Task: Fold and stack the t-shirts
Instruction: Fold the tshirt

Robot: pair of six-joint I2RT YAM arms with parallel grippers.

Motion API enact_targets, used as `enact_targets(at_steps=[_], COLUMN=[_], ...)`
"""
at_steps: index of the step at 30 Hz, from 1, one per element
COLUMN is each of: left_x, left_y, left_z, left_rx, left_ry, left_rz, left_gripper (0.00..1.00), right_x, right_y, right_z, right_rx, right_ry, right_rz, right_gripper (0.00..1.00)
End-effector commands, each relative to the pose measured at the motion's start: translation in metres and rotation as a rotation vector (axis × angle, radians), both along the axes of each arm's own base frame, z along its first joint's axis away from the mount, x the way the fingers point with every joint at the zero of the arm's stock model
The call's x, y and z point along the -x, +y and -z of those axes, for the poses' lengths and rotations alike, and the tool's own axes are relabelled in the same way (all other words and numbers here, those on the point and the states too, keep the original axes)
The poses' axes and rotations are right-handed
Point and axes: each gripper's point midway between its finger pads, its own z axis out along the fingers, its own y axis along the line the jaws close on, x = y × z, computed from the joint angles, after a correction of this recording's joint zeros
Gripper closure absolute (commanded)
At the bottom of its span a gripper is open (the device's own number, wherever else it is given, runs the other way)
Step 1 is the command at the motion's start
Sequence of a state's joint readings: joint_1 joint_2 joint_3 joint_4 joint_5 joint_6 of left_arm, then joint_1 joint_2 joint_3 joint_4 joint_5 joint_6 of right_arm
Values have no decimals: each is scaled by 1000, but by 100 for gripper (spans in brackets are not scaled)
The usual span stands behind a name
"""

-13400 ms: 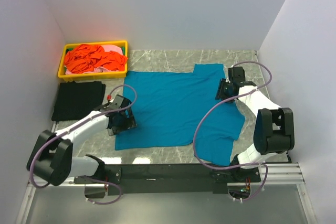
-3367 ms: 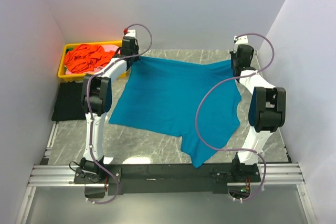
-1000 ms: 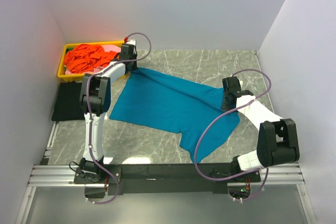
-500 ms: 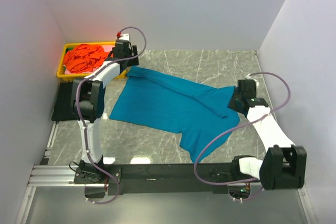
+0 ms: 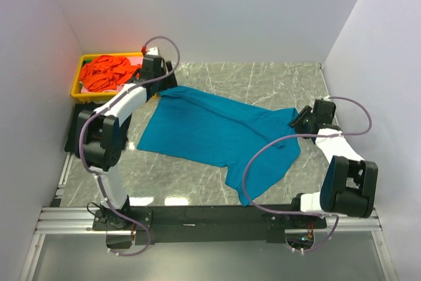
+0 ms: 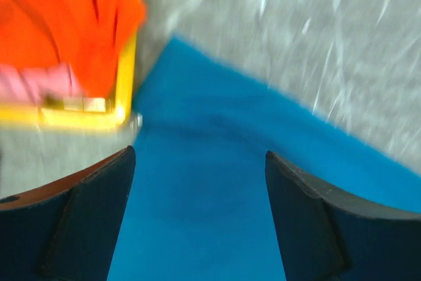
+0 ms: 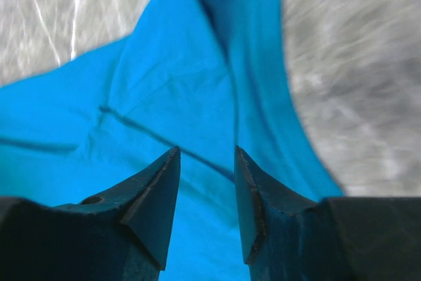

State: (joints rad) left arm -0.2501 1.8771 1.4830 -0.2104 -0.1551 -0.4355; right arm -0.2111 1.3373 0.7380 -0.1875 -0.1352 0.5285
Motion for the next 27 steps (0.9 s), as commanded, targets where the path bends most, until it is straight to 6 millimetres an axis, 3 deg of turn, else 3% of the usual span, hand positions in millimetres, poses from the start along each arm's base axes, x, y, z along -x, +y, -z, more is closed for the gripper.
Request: enact_targets(at_steps=[1,2,6,8,11,15,16,17,19,20,22,23,25,27], left_x=[45,61,94,110,133,169,175,194,209,231,248,270,284,307], left_y=[7,12,18,16,17,20,22,26,28,32,32,34,25,26], left_z=[24,45,81,100,125,145,142,152,151,161,158,167,159,163], left_rx=[1,-22,-34,-40,-69,-63,-56,-58,-40,-38,0,15,87,114], left_ry=[130,183,280,340,444,537,535,579,592,635,638,677,661,683], left_rz=[-65,-69,-82,-76,-79,-95,-105,-119,-132,-151,-157,-176,-176,-188], left_gripper=[17,20,29,42,51,53,53,53,53,53,52,52,52,51], right_x=[-6,-2,6,9,7,7,8,5,7,2,4,3,3,-3], right_y=[25,30,35,33,24,16,16,15,11,5,-4,-7,-13,-16], right_z=[10,17,39,51,61,72,75,72,73,69,68,66,64,58], right_rx=[-139,-155,-184,-182,-151,-167,-183,-190,-186,-159,-143,-138,-143,-138], right_ry=[-17,-1,67,101,124,160,169,162,185,181,198,193,183,162], right_rz=[-70,-87,-101,-85,-53,-40,-40,-40,-38,-31,-15,-13,-1,1], right_gripper=[55,57,57,57,57,57,57,57,57,57,56,56,56,56])
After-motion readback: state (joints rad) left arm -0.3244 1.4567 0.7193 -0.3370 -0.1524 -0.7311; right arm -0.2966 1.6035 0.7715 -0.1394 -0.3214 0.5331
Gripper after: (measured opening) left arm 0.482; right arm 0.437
